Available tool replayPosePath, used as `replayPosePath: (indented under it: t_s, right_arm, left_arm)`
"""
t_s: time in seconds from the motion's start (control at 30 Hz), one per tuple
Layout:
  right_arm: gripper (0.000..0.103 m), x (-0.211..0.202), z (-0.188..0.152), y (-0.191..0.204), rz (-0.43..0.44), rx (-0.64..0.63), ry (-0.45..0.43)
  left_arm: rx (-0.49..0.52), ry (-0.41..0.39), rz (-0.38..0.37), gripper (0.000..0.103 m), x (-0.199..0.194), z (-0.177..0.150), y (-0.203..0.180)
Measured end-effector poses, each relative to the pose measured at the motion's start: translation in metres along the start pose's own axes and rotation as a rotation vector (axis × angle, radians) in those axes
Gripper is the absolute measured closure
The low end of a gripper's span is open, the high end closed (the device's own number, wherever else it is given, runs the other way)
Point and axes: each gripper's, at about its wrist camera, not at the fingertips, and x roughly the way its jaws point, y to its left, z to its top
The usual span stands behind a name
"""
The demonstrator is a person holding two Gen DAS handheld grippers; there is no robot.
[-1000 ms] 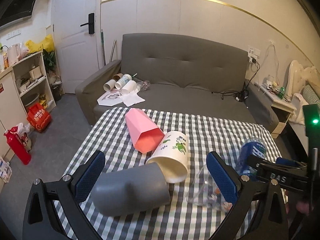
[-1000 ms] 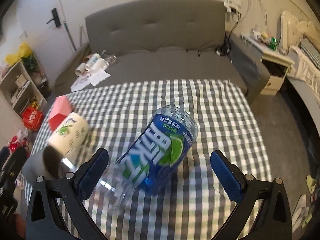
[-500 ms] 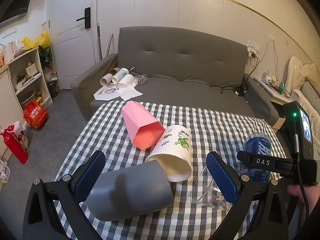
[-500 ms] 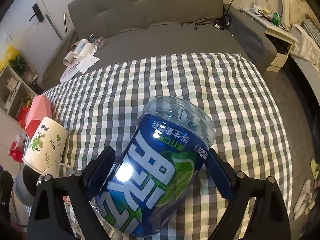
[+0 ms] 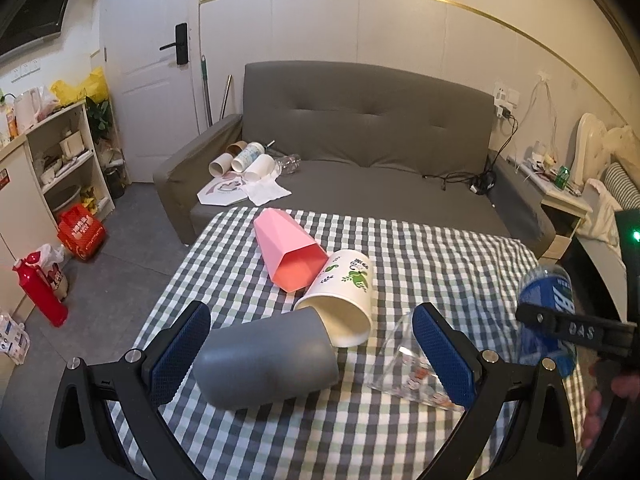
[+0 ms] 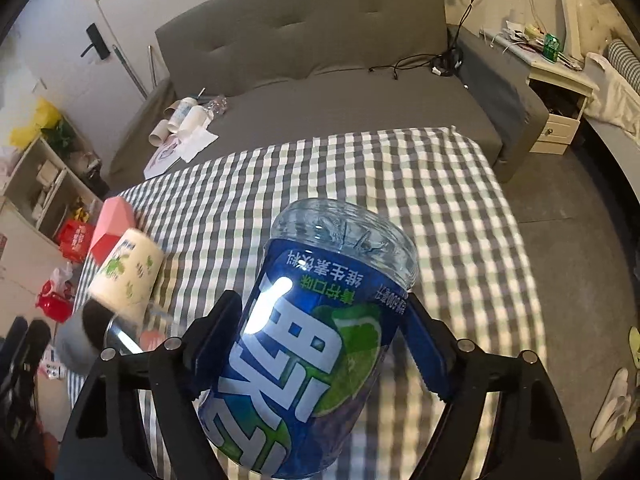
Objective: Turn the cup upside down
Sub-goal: 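Lift the blue water bottle off the table with the right gripper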
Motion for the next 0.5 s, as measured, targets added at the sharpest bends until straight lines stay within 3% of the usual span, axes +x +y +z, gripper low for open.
replayPosePath:
  t_s: [0.27,0.5]
  right_arm:
    - [0.024,-0.040,-0.048,0.003,0.049,-0.052,0.049]
    - [0.025,-0.036,-0.101,0.046,0.140,-0.155,0.164]
  left_arm:
    - [-0.001,-0.019,0.010,0.000,-0.029,-0.006,-0.005]
    - [-0.020,0.000,0.046,0.000,-0.032,-0.020,0.013]
